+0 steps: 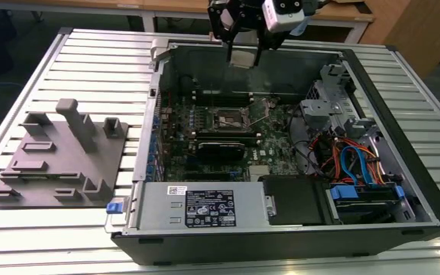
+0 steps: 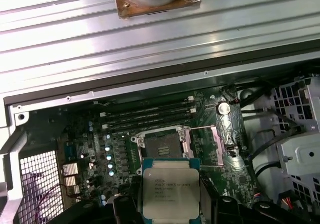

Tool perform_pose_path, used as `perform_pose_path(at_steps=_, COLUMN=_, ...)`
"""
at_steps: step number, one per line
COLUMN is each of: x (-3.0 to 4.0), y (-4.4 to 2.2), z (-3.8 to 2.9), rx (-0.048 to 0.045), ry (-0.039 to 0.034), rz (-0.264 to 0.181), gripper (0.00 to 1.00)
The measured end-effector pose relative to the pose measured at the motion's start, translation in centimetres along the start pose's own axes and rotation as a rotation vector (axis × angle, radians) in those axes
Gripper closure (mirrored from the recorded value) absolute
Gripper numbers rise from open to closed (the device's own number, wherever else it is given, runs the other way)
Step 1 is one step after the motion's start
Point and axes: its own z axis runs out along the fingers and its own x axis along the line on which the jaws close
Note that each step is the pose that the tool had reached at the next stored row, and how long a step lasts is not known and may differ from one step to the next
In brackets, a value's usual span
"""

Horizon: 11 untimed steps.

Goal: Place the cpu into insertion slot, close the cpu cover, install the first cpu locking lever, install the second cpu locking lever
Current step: 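Place the cpu into insertion slot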

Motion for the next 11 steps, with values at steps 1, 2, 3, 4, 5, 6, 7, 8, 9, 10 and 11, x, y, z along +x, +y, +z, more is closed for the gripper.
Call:
perform_pose_path(at_steps=1, x=0.0, y=-0.01, z=0.02, rx=0.0, ry=-0.0003, rz=0.006, gripper=0.46)
perform_pose_path(at_steps=2, x=0.0, y=-0.01, z=0.03, rx=0.0, ry=-0.0005, rz=0.011, gripper=0.46)
perform_pose_path(at_steps=3, x=0.0, y=-0.01, z=0.03, rx=0.0001, ry=-0.0006, rz=0.014, gripper=0.46)
perform_pose_path(at_steps=4, x=0.0, y=-0.01, z=0.03, rx=0.0001, ry=-0.0007, rz=0.014, gripper=0.46)
perform_pose_path(at_steps=5, x=0.0, y=-0.01, z=0.04, rx=0.0, ry=-0.0007, rz=0.014, gripper=0.46)
perform_pose_path(at_steps=6, x=0.0, y=-0.01, z=0.04, rx=0.0, ry=-0.0007, rz=0.014, gripper=0.46)
perform_pose_path(at_steps=7, x=0.0, y=-0.01, z=0.04, rx=0.0, ry=-0.0007, rz=0.014, gripper=0.46)
perform_pose_path(at_steps=8, x=0.0, y=-0.01, z=0.04, rx=0.0, ry=-0.0007, rz=0.014, gripper=0.46)
perform_pose_path(at_steps=9, x=0.0, y=-0.01, z=0.04, rx=0.0, ry=-0.0008, rz=0.014, gripper=0.46)
perform_pose_path(at_steps=10, x=0.0, y=-0.01, z=0.04, rx=0.0, ry=-0.0008, rz=0.014, gripper=0.46)
perform_pose_path(at_steps=11, x=0.0, y=-0.01, z=0.04, rx=0.0, ry=-0.0007, rz=0.014, gripper=0.46)
